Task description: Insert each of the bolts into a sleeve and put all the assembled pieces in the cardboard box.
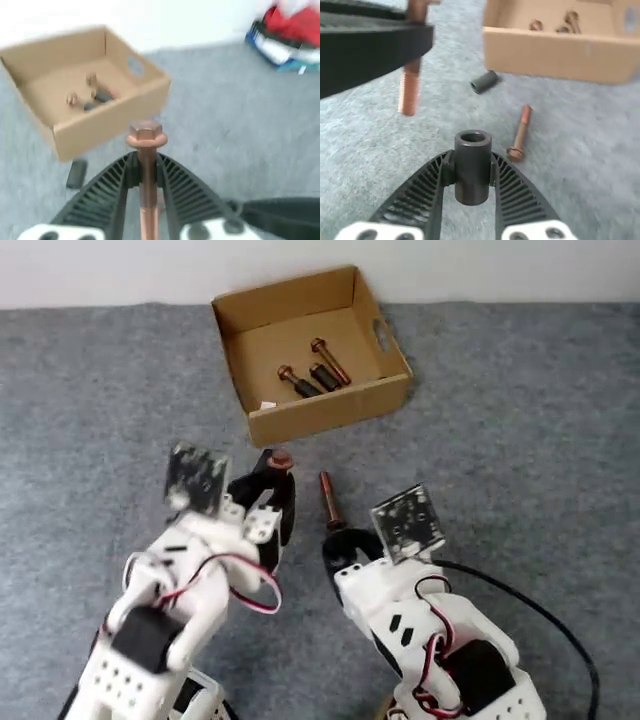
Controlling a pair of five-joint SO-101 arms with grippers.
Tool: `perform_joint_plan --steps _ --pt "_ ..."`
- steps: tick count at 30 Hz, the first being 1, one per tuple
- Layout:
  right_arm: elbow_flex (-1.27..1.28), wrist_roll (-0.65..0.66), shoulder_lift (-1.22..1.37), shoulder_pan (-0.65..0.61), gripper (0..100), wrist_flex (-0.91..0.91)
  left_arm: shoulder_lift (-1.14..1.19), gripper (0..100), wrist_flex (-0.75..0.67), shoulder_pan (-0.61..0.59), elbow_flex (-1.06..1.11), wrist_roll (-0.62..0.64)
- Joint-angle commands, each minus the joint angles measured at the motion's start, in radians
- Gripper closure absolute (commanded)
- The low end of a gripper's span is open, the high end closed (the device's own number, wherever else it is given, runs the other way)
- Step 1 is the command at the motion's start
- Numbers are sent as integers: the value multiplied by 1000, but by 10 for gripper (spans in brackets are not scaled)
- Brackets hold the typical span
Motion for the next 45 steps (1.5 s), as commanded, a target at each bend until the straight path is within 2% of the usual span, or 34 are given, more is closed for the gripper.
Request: perform_joint_plan --steps 1,4,8,15,22,26,32,37,45 --pt "-5 61 -5 -41 991 -33 -163 996 -87 -3 45 -5" --pt "-5 98 -2 -58 991 -36 -281 996 -129 -2 82 2" --pt "-5 135 -5 -77 991 -71 -407 996 -147 6 91 141" --pt "-6 187 4 -88 991 -209 -430 996 -94 57 91 299" --pt "-8 187 4 -93 991 -213 -430 996 -112 58 93 322" --pt "-11 189 -4 -140 991 -213 -423 996 -152 57 105 351" --pt "-26 192 -5 -145 991 -213 -431 996 -147 51 150 347" --pt "-49 245 -5 -143 991 -213 -430 996 -147 51 163 345" --pt "-60 241 -5 -143 991 -213 -425 996 -147 51 176 344"
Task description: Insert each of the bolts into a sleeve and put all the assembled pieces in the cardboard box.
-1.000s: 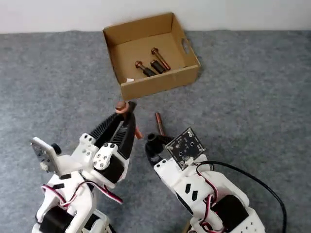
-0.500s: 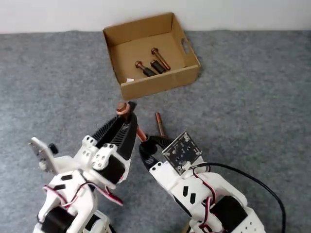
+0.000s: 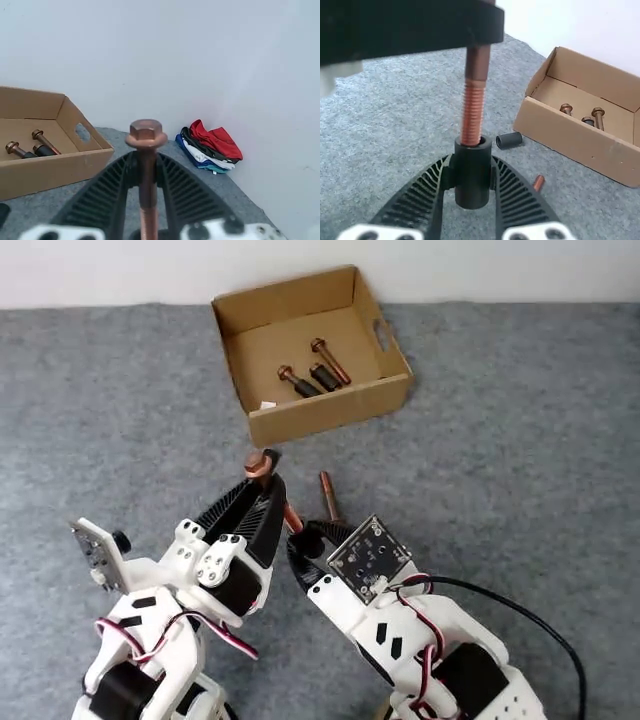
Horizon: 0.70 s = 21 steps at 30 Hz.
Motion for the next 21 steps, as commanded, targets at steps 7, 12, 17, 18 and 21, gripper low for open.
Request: perform_joint_plan --steps 7,12,17,18,21 --pt "-61 12 -7 -5 991 -27 8 996 -15 2 45 -72" --pt "-61 12 -7 -5 991 -27 8 996 35 8 48 -71" --pt "-61 12 -7 -5 991 -27 6 996 169 49 33 -72" --pt "-61 12 -7 -5 991 -27 6 996 199 66 24 -72" --pt "-58 12 -7 -5 991 -27 6 996 278 127 -5 -92"
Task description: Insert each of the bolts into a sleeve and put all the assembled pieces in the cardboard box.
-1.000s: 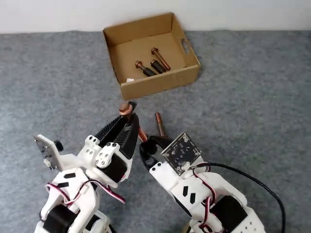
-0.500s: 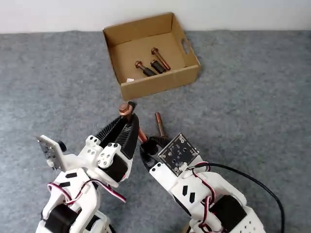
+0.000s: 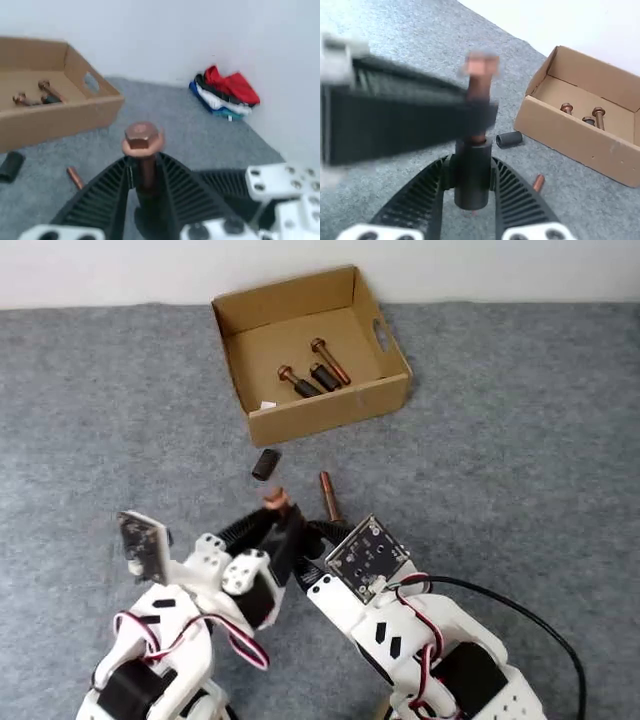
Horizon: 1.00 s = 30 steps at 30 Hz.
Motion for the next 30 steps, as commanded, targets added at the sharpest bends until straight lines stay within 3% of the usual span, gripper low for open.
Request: perform_joint_plan --steps 1,5,10,12,19,30 --pt "-60 9 -8 -2 991 -28 8 995 100 69 -53 -75" --pt "-60 9 -8 -2 991 -28 12 976 126 101 -56 -163" --pt "-60 9 -8 -2 991 -28 15 781 163 98 -58 -166" --pt "-60 9 -8 -2 991 -28 15 747 190 84 -59 -166" --pt "-58 9 -5 -1 991 -27 14 746 192 -11 -64 -204" --pt "-55 9 1 -1 991 -22 15 746 198 -15 -202 -203"
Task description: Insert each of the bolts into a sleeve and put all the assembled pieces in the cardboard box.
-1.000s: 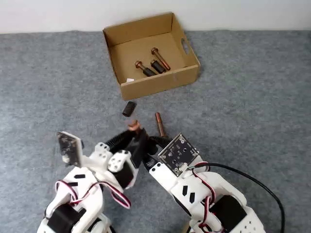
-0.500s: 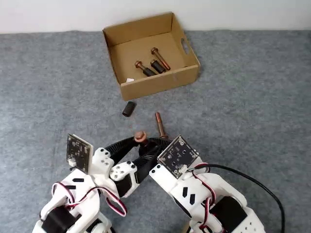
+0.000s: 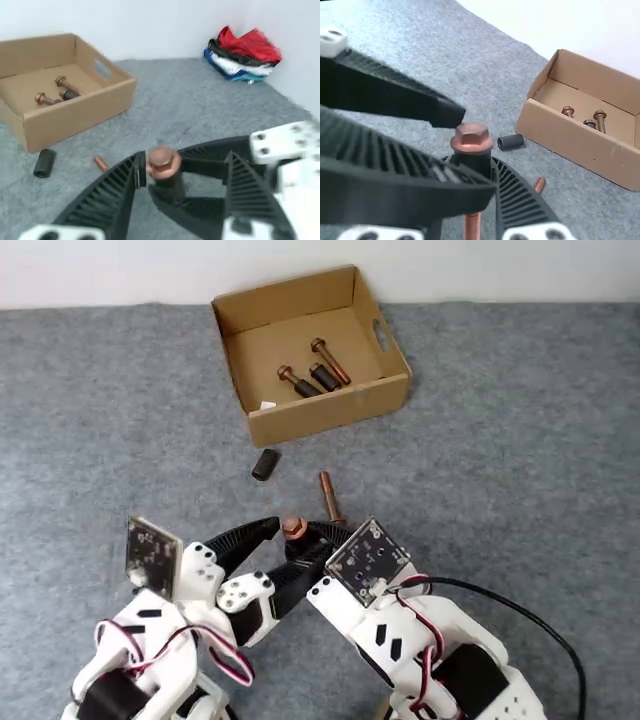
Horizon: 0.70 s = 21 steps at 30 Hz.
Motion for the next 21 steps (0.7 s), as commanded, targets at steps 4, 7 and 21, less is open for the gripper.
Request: perform_joint_plan --steps 4,7,21 --pt "-55 6 1 2 991 -22 12 749 2 -41 -90 -11" --pt "-55 6 1 2 991 -21 8 815 2 -107 -91 -44" --pt "8 -204 5 259 991 15 5 997 0 -387 180 -311"
